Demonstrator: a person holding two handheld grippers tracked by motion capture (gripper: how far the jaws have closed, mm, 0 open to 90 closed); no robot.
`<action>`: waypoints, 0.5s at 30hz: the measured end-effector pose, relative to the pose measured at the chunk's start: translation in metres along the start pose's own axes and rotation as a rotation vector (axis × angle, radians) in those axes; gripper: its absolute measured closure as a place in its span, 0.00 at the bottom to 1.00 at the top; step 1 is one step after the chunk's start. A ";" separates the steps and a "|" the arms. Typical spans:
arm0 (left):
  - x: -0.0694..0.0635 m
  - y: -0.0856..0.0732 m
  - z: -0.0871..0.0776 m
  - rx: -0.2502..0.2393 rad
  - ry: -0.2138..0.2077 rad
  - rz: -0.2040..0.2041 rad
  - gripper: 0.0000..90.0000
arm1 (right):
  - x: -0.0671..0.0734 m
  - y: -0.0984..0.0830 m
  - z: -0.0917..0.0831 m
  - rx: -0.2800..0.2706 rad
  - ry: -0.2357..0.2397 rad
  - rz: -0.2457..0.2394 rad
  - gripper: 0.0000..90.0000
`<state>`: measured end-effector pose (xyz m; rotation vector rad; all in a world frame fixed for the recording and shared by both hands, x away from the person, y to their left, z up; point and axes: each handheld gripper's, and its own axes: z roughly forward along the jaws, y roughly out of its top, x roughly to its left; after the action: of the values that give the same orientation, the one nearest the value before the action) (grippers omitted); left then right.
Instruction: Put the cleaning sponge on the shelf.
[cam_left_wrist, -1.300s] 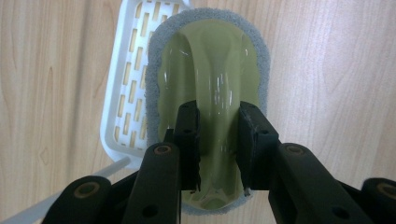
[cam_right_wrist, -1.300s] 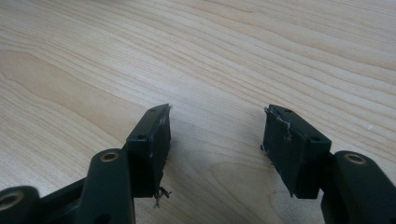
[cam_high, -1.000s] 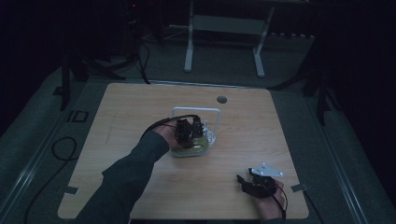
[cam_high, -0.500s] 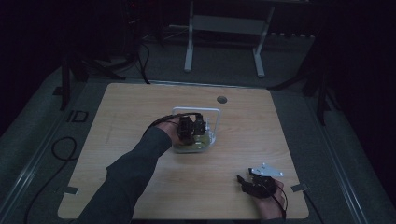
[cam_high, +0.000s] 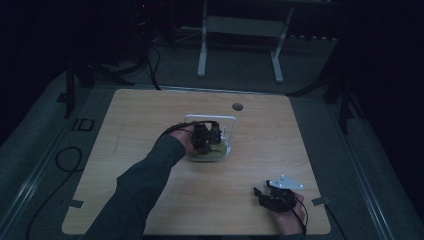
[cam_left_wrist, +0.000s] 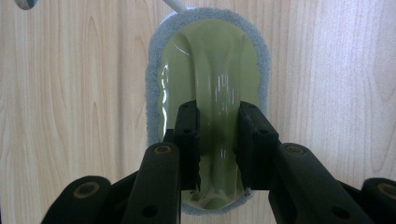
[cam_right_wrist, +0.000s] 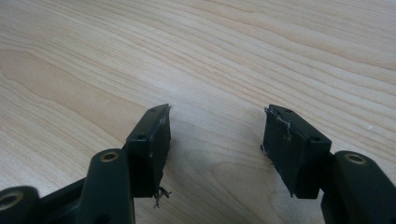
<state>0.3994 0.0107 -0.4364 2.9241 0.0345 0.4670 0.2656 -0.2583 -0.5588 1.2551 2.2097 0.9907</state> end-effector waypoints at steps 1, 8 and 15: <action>0.000 0.000 0.001 0.000 0.006 0.005 0.80 | 0.000 0.000 0.000 0.000 0.000 0.000 0.45; 0.001 0.002 0.007 -0.011 0.015 0.011 0.80 | 0.000 0.000 0.000 0.000 0.001 -0.001 0.45; 0.004 0.002 0.012 -0.004 0.014 0.025 0.80 | 0.000 0.000 0.000 0.001 0.002 -0.003 0.45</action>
<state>0.4073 0.0063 -0.4462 2.9205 -0.0013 0.4915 0.2657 -0.2587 -0.5588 1.2512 2.2126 0.9903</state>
